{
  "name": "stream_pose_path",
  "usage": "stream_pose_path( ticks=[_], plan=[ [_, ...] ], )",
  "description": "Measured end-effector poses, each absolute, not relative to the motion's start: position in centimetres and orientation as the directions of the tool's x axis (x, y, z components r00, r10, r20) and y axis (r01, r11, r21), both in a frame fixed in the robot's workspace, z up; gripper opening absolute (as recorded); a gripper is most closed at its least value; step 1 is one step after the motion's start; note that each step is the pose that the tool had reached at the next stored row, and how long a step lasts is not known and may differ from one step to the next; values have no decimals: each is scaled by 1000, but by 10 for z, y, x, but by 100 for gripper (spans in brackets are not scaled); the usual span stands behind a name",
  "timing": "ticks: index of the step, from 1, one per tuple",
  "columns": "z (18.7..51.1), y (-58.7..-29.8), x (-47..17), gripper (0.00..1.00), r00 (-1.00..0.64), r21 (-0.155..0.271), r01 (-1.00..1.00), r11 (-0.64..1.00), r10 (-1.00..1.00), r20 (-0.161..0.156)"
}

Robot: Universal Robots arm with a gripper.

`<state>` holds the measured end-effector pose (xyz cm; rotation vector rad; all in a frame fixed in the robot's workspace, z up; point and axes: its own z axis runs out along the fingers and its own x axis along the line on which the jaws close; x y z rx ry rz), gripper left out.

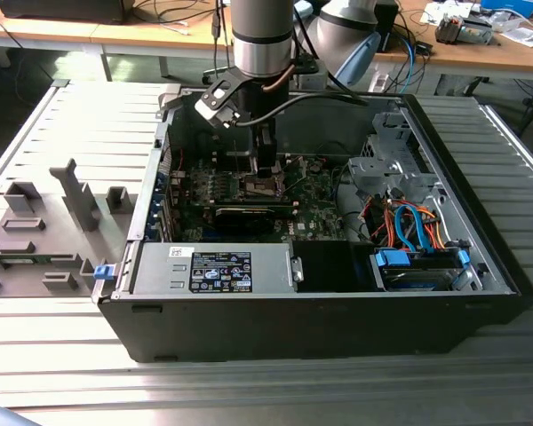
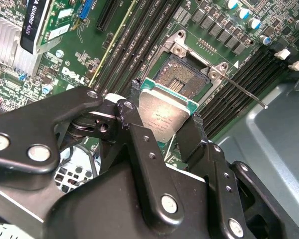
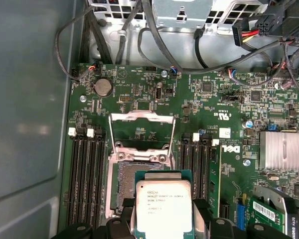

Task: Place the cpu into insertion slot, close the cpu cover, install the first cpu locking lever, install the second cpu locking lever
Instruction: 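Place the cpu into insertion slot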

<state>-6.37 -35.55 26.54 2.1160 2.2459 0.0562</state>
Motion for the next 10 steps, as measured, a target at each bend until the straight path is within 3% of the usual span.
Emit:
stream_pose_path(
  ticks=[10],
  plan=[
    [263,-352,-64,54,-59,64,996,60,998,-15]
  ],
)
